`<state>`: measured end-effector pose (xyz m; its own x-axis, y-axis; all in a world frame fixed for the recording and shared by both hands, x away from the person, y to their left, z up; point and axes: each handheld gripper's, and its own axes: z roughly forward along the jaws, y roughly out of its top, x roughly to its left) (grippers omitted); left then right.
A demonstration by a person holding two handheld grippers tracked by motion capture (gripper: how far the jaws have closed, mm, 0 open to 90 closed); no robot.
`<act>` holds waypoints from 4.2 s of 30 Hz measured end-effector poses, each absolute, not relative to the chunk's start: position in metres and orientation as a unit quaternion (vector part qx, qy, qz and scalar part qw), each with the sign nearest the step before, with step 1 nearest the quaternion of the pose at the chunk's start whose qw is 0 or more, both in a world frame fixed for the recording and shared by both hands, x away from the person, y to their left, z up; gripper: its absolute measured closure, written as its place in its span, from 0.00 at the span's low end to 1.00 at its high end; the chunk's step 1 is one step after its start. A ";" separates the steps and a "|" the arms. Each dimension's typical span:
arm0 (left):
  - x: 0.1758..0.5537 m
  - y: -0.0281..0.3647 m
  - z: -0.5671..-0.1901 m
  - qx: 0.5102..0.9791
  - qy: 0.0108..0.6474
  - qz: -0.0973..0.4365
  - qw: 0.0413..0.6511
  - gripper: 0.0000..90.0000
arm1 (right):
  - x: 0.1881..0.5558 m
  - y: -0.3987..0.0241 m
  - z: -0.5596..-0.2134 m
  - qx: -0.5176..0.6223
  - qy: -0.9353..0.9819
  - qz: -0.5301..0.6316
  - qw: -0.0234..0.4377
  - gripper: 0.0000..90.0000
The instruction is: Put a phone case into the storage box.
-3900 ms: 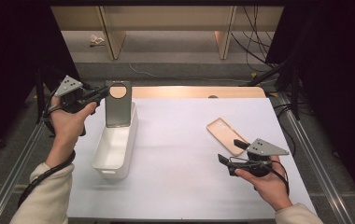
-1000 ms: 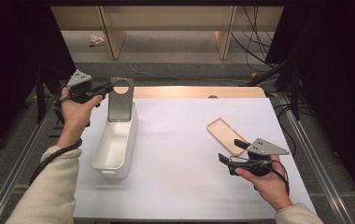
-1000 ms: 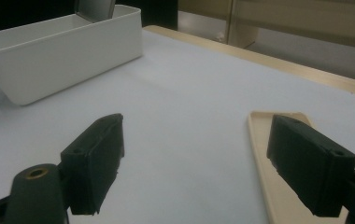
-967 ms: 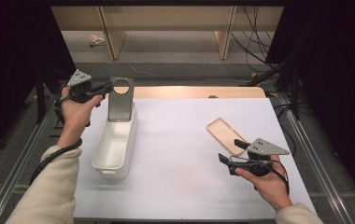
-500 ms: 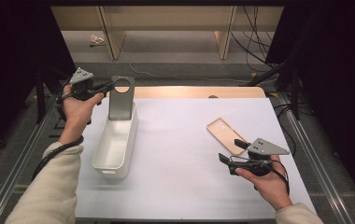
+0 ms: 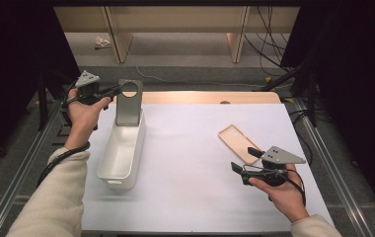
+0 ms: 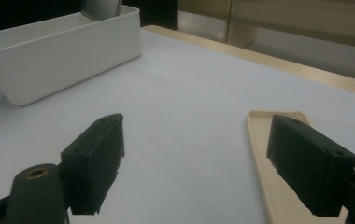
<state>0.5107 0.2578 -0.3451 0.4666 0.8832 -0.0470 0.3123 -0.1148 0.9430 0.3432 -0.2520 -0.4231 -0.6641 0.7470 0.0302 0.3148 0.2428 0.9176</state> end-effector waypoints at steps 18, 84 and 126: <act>0.518 0.256 -0.352 0.693 0.439 0.279 0.499 0.92 | 0.344 -0.253 -0.423 0.351 0.758 0.507 0.213 0.22; 0.544 0.269 -0.404 0.701 0.502 0.242 0.445 0.85 | 0.345 -0.253 -0.424 0.351 0.758 0.507 0.213 0.23; 0.517 0.260 -0.367 0.701 0.488 0.268 0.445 0.00 | 0.346 -0.255 -0.423 0.354 0.759 0.501 0.218 0.21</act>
<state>0.5167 0.2600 -0.3675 0.3811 0.9227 -0.0589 0.4456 -0.1275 0.8861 0.3463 -0.2550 -0.4233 -0.6543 0.7559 0.0237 0.3185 0.2469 0.9152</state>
